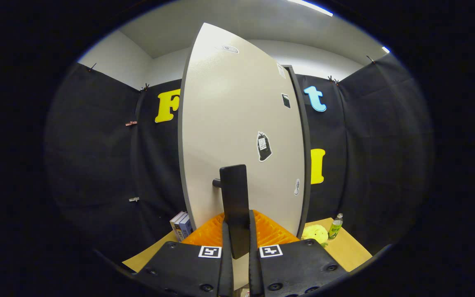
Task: Open the shoe cabinet door, grab the shoes and put them into the shoe cabinet, then close the shoe cabinet door.
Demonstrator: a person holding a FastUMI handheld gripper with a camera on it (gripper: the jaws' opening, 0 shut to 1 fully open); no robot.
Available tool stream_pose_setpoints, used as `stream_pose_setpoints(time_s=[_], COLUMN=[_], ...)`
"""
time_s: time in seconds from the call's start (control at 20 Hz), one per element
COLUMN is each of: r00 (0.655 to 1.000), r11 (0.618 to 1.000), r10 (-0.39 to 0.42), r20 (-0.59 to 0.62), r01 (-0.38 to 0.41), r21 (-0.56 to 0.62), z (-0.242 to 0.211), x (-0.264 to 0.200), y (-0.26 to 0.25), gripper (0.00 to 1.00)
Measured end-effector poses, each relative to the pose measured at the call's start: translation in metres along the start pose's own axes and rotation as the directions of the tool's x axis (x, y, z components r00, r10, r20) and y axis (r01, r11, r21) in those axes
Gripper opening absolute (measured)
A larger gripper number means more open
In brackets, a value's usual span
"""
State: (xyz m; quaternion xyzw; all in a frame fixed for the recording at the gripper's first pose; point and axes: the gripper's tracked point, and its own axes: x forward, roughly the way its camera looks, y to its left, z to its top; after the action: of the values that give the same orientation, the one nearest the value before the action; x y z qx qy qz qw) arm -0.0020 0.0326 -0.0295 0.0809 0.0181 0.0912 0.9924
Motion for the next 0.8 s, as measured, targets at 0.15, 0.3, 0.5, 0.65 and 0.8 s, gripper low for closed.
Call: stream_pose_setpoints(time_s=[0.15,0.3,0.5,0.65,0.8], r00=[1.0,0.998,0.994,0.99,0.978], r11=[0.999,0.998,0.994,0.989,0.978], r10=[-0.029,-0.063,-0.109,-0.141,-0.208], r20=[0.004,-0.003,-0.003,-0.001,0.028], r01=[0.029,0.063,0.109,0.141,0.208], r21=[-0.025,-0.007,-0.032,-0.043,-0.021], z=[0.003,0.004,0.013,0.019,0.034], x=[-0.016,-0.027,-0.04,-0.051,-0.066], y=[-0.018,-0.041,-0.071,-0.098,-0.14], gripper=[0.18,0.18,0.18,0.18,0.16])
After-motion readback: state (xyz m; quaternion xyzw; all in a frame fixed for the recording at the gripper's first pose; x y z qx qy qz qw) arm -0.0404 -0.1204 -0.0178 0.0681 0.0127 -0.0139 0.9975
